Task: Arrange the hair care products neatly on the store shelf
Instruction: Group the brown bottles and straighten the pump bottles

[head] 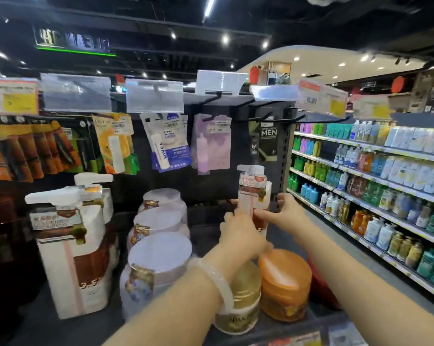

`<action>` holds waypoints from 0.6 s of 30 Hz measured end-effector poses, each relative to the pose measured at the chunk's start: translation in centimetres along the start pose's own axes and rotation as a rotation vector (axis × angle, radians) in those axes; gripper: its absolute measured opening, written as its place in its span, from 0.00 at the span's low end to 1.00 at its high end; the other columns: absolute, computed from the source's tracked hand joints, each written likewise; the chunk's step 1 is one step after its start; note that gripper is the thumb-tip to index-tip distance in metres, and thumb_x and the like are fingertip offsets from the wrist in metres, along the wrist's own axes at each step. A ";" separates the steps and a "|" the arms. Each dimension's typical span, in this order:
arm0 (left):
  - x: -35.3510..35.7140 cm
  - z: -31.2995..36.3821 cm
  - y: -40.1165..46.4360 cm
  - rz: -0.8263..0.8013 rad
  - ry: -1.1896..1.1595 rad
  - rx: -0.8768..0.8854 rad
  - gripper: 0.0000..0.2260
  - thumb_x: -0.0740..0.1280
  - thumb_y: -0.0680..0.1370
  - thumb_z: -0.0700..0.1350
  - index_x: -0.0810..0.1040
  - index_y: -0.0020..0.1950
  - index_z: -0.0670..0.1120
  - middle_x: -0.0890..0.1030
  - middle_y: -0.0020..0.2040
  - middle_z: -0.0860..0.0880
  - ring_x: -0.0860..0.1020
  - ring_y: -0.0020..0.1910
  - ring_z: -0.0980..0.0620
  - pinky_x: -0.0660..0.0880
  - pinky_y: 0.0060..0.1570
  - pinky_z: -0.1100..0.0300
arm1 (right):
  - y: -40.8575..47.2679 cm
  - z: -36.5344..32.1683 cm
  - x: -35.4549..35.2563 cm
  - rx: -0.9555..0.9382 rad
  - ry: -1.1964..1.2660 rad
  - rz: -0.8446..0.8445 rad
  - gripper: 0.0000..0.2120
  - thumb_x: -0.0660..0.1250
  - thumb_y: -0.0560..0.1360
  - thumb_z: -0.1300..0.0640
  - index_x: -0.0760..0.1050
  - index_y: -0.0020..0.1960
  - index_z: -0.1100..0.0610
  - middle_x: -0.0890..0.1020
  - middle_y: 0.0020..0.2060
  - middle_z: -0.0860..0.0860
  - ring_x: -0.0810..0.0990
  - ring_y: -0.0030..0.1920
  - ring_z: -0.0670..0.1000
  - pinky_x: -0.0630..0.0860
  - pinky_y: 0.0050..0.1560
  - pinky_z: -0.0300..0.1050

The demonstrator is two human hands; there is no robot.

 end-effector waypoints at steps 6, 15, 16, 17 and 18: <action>3.6 -0.9 1.0 -0.054 -0.065 -0.103 0.40 0.73 0.67 0.52 0.53 0.72 0.47 0.63 0.65 0.45 0.64 0.66 0.44 0.67 0.64 0.51 | 5.1 1.5 1.7 0.069 0.151 -0.122 0.51 0.79 0.62 0.58 0.51 0.74 0.58 0.69 0.68 0.57 0.70 0.67 0.58 0.70 0.66 0.57; 5.0 -1.1 0.0 -0.110 0.118 -0.042 0.30 0.66 0.71 0.60 0.63 0.67 0.48 0.69 0.66 0.46 0.67 0.65 0.44 0.66 0.63 0.51 | 6.3 2.2 2.5 0.005 0.127 -0.153 0.37 0.81 0.55 0.53 0.67 0.59 0.54 0.80 0.50 0.52 0.79 0.52 0.53 0.78 0.55 0.56; 5.0 -1.0 0.0 -0.109 0.109 -0.035 0.30 0.66 0.71 0.60 0.63 0.67 0.48 0.69 0.66 0.46 0.67 0.66 0.44 0.67 0.64 0.52 | 5.8 2.1 2.3 0.004 0.120 -0.131 0.37 0.81 0.56 0.53 0.66 0.60 0.54 0.79 0.51 0.52 0.79 0.52 0.53 0.77 0.55 0.55; 4.9 -0.9 -0.1 -0.106 0.102 -0.031 0.30 0.67 0.71 0.60 0.63 0.67 0.48 0.69 0.66 0.46 0.67 0.66 0.44 0.67 0.64 0.52 | 5.5 2.0 2.2 -0.013 0.115 -0.114 0.38 0.80 0.56 0.54 0.66 0.60 0.54 0.78 0.51 0.51 0.78 0.53 0.53 0.77 0.55 0.55; 4.9 -0.8 -0.1 -0.101 0.100 -0.028 0.31 0.67 0.71 0.60 0.63 0.68 0.48 0.68 0.67 0.47 0.66 0.67 0.45 0.66 0.65 0.52 | 5.1 1.8 2.0 -0.029 0.108 -0.099 0.37 0.80 0.57 0.54 0.65 0.60 0.54 0.77 0.51 0.51 0.77 0.53 0.53 0.77 0.55 0.54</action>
Point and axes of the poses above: each hand's wrist, its own y-axis towards the middle knuckle, its own x-axis out of the palm, z = x × y, the point moved 6 cm from there along y, towards the middle knuckle
